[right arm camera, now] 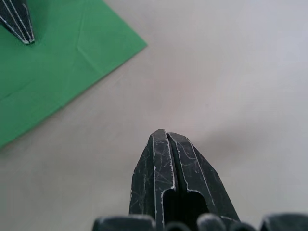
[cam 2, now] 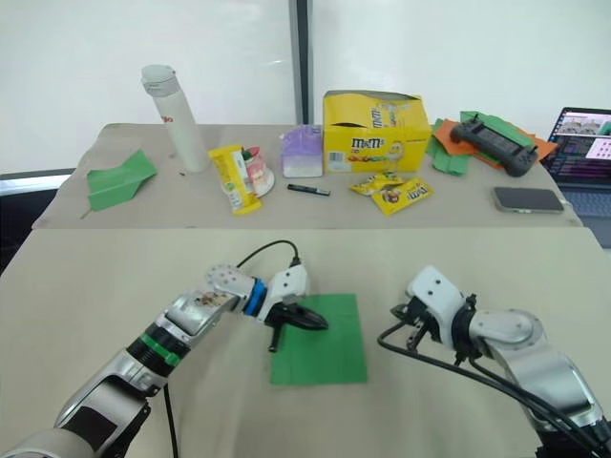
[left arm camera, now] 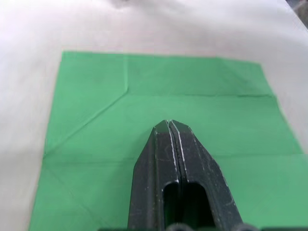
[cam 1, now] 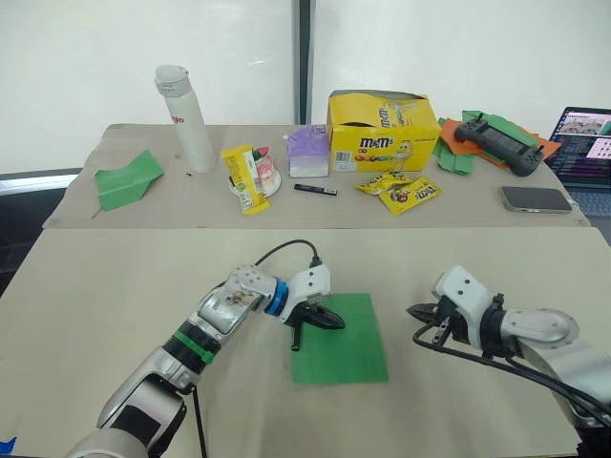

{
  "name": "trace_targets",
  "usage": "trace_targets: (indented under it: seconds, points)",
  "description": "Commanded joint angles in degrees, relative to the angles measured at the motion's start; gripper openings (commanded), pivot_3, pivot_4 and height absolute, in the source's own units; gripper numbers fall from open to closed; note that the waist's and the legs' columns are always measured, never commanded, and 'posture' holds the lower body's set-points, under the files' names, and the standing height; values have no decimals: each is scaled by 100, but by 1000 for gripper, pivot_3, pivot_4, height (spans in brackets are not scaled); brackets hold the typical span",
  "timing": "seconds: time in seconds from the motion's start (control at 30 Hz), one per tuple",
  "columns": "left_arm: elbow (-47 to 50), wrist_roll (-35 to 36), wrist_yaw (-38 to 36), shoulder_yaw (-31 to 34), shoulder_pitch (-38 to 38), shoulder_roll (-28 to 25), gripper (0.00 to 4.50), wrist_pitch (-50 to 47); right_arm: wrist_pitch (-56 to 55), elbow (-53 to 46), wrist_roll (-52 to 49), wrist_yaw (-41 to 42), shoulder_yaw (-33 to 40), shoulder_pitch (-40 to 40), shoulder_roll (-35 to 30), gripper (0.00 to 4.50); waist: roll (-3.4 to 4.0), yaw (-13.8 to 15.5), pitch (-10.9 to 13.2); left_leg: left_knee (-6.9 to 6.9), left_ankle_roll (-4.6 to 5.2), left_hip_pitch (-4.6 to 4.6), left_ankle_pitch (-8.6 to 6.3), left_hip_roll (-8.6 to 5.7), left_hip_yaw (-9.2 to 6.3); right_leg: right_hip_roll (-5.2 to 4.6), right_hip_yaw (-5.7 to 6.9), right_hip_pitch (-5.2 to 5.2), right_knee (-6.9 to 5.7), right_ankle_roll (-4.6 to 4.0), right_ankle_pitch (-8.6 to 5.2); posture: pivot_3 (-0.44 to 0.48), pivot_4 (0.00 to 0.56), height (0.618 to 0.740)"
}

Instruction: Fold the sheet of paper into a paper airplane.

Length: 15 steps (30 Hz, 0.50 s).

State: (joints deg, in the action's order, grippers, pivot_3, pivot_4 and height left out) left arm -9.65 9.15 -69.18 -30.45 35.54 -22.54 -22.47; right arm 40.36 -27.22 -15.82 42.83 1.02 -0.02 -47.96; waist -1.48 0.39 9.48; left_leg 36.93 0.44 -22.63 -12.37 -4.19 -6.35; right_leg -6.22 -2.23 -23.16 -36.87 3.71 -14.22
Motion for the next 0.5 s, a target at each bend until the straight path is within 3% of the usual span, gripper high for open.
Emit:
trace_targets:
  seconds: [0.03,0.17,0.3,0.5]
  points:
    - [-108,-300,-49,-177,9,-75,0,2,206,-300,-100,-394,317,-60,284,9,0,-9,0,2,0,1,0,1,0,0,0,1,0,1,0,0,150,740]
    - [-238,-443,-44,-98,-15,-250,0,130,582,-442,-581,-557,487,-191,807,9,0,-23,-1,2,0,8,0,3,-3,2,-3,5,-3,1,1,0,150,740]
    - [188,-245,-18,155,-403,-445,0,106,988,-403,-945,-592,437,-370,1061,1244,1,-106,-2,-1,1,19,0,7,-14,5,-9,8,-9,1,1,0,150,740]
    - [936,-136,535,463,-1004,-547,0,-825,1492,-265,-1367,-775,429,-739,1393,3316,2,-120,-5,-3,4,31,-2,7,-24,5,-16,13,-13,2,0,0,150,740]
